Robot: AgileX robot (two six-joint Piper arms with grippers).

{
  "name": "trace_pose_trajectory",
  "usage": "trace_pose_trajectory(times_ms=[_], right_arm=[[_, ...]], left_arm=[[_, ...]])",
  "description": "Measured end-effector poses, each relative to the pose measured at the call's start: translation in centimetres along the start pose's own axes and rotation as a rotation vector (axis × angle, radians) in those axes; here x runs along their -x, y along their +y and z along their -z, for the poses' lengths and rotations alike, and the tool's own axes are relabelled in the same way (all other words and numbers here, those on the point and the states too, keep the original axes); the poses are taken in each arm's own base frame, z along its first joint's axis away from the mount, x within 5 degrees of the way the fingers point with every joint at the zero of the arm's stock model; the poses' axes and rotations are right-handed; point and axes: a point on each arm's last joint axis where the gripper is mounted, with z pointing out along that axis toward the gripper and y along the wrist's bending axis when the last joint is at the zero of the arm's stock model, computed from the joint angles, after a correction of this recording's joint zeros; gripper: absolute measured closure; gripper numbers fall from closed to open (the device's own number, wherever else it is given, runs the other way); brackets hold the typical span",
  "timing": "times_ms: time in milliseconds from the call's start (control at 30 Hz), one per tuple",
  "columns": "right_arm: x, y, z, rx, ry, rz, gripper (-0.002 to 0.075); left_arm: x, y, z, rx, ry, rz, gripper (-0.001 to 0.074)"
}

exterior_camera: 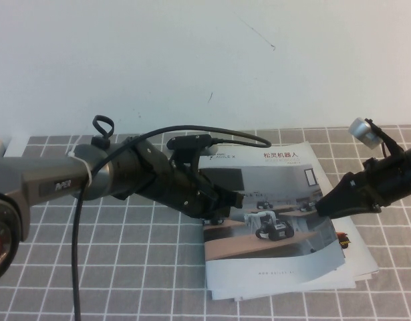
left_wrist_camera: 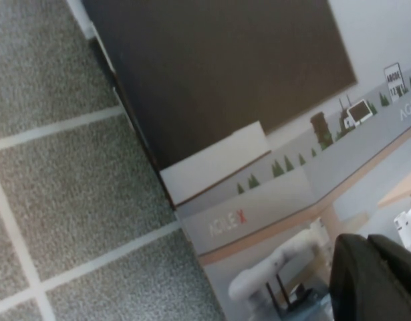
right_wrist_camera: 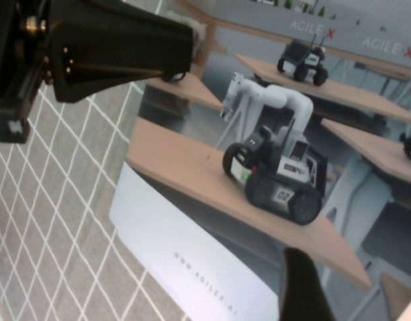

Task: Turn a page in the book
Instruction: Open the closed book

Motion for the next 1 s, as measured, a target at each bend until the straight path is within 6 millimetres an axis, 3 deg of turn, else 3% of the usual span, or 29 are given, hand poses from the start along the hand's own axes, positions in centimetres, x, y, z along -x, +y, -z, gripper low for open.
trace_pose_trajectory(times_ms=[667,1000], right_arm=[[0.2,0.5,0.0,0.025,-0.013,0.003,0.0371],[0.2,0.2,-0.1,-0.014,-0.012,-0.027,0.0371]], left_arm=[[0.9,-1.1,3.2,0.045,-0.015,-0.153,0.0738],[0.2,0.5,2.3,0.134,0.055,-0.150,0.0738]])
